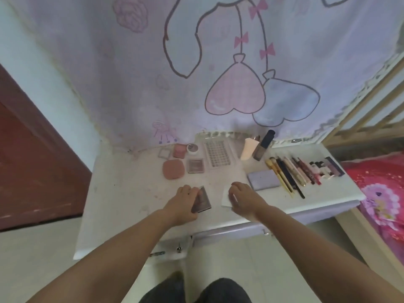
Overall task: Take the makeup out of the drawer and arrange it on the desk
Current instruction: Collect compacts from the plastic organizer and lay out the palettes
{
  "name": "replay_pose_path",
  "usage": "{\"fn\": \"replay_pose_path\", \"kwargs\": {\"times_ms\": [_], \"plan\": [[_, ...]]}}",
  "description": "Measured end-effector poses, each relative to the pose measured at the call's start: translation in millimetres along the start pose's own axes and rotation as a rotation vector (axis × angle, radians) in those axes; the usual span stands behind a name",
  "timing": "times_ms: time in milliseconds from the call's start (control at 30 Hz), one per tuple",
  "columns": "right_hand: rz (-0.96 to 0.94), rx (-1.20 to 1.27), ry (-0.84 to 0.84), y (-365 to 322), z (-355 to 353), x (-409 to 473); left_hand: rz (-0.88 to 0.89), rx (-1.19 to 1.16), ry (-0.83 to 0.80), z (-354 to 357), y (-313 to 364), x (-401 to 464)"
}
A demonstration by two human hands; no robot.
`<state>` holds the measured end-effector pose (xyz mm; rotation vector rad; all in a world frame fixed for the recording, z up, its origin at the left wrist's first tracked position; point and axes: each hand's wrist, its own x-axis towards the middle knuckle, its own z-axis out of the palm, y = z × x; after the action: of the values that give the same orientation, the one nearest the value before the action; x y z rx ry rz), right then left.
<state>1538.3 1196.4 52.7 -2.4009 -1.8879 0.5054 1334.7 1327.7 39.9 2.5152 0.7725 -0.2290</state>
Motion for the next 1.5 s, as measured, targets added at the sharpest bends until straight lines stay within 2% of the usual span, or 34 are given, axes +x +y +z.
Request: {"fn": "replay_pose_path", "kwargs": {"times_ms": [233,400,600,733,867,1033,1167,1333,1500], "plan": [[-0.074,-0.017,-0.136,34,-2,68,-0.040,0.060,-0.048,-3,-12,56],[-0.180,-0.071,-0.183,45,5,78,0.012,0.208,-0.046,4,-15,67],[-0.207,-0.169,-0.286,44,-1,84,0.000,0.226,-0.091,-1,-14,69],[-0.094,-0.051,-0.148,42,-31,83,0.082,0.198,0.014,-32,-5,83],[0.122,-0.033,0.061,44,-59,60,0.255,0.254,0.122,-66,20,109],[0.578,-0.028,0.300,32,-49,-14,0.526,0.295,0.104,-66,71,120],[0.922,0.006,0.314,7,-11,-108,0.782,0.288,0.075,-31,128,94],[1.320,0.158,0.283,-60,56,-231,1.066,0.440,-0.120,43,200,25],[1.673,0.360,0.263,-153,134,-336,1.313,0.638,-0.295,123,235,-73]]}}
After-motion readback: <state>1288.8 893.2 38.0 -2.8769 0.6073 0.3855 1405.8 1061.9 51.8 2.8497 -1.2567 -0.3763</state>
